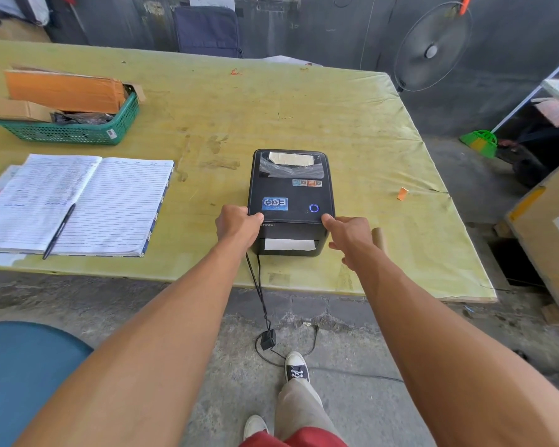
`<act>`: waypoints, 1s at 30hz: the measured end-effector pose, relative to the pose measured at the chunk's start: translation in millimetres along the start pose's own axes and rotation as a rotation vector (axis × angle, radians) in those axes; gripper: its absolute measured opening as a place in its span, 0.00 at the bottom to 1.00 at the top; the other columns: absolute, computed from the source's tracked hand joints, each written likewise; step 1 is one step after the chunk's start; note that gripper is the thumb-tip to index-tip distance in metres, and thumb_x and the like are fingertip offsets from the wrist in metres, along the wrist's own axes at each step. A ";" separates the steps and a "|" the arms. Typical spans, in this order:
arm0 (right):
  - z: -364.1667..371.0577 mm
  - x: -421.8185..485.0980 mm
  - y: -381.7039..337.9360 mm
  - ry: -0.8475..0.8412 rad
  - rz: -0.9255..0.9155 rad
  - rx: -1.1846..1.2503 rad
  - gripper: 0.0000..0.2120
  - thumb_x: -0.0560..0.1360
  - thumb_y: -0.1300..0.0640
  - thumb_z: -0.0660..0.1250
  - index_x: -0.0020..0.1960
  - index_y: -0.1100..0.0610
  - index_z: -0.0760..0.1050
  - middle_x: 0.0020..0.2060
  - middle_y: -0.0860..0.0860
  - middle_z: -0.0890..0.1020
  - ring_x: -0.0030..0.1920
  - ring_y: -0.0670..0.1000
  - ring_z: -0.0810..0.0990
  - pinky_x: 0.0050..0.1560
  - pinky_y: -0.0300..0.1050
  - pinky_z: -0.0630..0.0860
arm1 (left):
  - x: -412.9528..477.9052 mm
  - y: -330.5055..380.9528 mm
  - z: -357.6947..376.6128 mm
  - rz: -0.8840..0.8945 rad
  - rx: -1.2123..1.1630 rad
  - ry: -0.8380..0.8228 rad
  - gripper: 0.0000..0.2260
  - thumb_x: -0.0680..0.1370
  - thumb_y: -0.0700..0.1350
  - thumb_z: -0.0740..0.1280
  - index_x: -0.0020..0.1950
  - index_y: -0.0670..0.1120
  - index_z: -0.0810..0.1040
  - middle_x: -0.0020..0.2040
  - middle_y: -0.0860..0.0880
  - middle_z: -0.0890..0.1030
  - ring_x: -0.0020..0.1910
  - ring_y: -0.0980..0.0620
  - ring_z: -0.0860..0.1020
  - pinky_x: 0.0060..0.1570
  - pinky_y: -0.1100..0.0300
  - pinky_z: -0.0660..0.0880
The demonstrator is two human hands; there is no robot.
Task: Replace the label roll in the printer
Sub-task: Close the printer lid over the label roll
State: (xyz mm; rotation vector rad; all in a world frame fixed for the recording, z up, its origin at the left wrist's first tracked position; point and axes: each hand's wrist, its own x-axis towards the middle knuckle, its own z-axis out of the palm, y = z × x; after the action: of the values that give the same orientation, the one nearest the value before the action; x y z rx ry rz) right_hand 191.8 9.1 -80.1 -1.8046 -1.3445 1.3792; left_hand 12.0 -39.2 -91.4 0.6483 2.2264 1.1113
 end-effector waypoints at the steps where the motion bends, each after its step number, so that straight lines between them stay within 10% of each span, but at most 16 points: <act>1: -0.1 -0.2 -0.2 0.002 0.002 0.001 0.27 0.77 0.48 0.69 0.64 0.69 0.73 0.63 0.65 0.79 0.62 0.66 0.77 0.63 0.65 0.71 | 1.3 -0.9 0.7 -0.002 -0.009 0.002 0.22 0.74 0.42 0.72 0.31 0.52 0.60 0.31 0.55 0.62 0.28 0.55 0.62 0.33 0.59 0.62; 5: -0.5 -1.2 -1.5 0.003 0.003 -0.002 0.27 0.77 0.48 0.69 0.65 0.69 0.73 0.63 0.64 0.78 0.62 0.66 0.77 0.63 0.65 0.71 | -2.0 0.0 0.1 0.010 -0.028 0.010 0.03 0.75 0.42 0.72 0.44 0.45 0.79 0.42 0.54 0.73 0.45 0.47 0.73 0.46 0.59 0.68; 10: -0.8 -2.5 -1.7 0.000 0.000 0.000 0.27 0.77 0.49 0.69 0.64 0.70 0.72 0.63 0.65 0.78 0.62 0.66 0.77 0.64 0.66 0.70 | -0.1 -0.8 0.8 -0.005 -0.013 0.004 0.21 0.75 0.42 0.72 0.31 0.52 0.61 0.32 0.55 0.65 0.40 0.47 0.68 0.43 0.59 0.64; 14: -1.1 -3.1 -1.6 -0.002 -0.003 0.001 0.26 0.77 0.49 0.68 0.64 0.70 0.72 0.63 0.65 0.78 0.63 0.66 0.76 0.65 0.66 0.70 | -0.5 -1.0 0.9 -0.008 -0.039 0.004 0.09 0.75 0.42 0.72 0.37 0.49 0.74 0.39 0.55 0.72 0.43 0.48 0.70 0.44 0.60 0.65; 19: -1.2 -2.8 -1.8 -0.015 -0.004 0.004 0.26 0.77 0.50 0.68 0.64 0.69 0.73 0.63 0.65 0.77 0.63 0.66 0.76 0.65 0.66 0.69 | 0.5 -0.3 1.8 -0.015 -0.018 0.006 0.23 0.74 0.42 0.72 0.31 0.53 0.58 0.31 0.55 0.62 0.33 0.50 0.65 0.33 0.59 0.61; 30: -1.1 -0.7 0.6 -0.016 -0.020 0.007 0.26 0.78 0.49 0.67 0.65 0.69 0.72 0.64 0.65 0.77 0.63 0.66 0.76 0.65 0.65 0.70 | 2.7 -3.4 0.7 0.008 -0.012 -0.015 0.24 0.74 0.42 0.72 0.31 0.53 0.58 0.31 0.55 0.61 0.27 0.57 0.60 0.29 0.60 0.57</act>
State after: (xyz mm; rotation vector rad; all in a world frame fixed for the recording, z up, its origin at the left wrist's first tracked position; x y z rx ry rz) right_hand 193.1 8.4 -80.0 -1.7745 -1.3603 1.3885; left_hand 9.9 -38.9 -95.3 0.6588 2.2049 1.1193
